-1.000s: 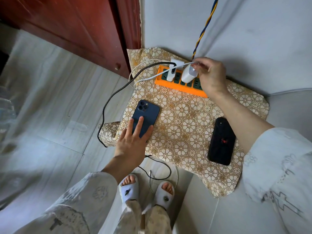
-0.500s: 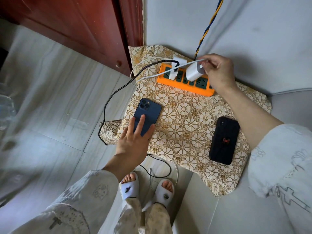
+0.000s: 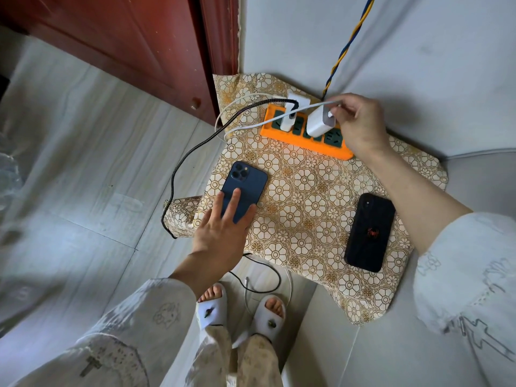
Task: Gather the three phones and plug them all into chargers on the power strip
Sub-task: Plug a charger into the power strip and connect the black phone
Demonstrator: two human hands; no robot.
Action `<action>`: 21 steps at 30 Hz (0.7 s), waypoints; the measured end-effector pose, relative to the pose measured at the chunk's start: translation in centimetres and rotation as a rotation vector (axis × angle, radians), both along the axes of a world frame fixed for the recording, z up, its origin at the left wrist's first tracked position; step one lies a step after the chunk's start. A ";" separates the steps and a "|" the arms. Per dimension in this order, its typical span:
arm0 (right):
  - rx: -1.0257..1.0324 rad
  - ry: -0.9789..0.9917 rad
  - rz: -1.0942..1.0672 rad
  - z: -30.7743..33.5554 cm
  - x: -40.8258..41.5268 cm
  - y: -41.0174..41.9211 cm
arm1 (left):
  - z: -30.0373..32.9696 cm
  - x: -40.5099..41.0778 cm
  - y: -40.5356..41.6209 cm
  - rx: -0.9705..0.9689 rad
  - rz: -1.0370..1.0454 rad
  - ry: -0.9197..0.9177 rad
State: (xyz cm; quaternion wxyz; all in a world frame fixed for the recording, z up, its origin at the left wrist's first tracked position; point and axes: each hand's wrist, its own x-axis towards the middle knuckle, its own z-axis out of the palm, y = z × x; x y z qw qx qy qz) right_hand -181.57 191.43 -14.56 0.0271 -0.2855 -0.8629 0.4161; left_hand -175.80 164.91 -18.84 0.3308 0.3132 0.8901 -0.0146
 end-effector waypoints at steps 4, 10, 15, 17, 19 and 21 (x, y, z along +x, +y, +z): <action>0.089 -0.014 0.057 -0.2 0.5 -0.6 | -0.3 0.1 -0.1 0.009 -0.001 0.010; 0.287 -0.088 0.223 -0.1 -0.2 -1.3 | -0.8 0.1 -0.2 0.021 0.008 0.014; 0.307 -0.138 0.277 -0.1 -1.1 -1.2 | -0.9 0.0 -0.2 0.030 0.019 0.012; 0.282 -0.143 0.258 0.1 -0.9 -1.1 | -0.7 0.0 -0.2 0.030 0.023 -0.004; 0.265 -0.136 0.258 0.2 -0.6 -1.1 | -0.6 0.0 -0.2 0.024 0.018 -0.015; 0.256 -0.135 0.274 0.2 -0.4 -1.2 | -0.6 0.0 -0.4 0.015 0.006 -0.013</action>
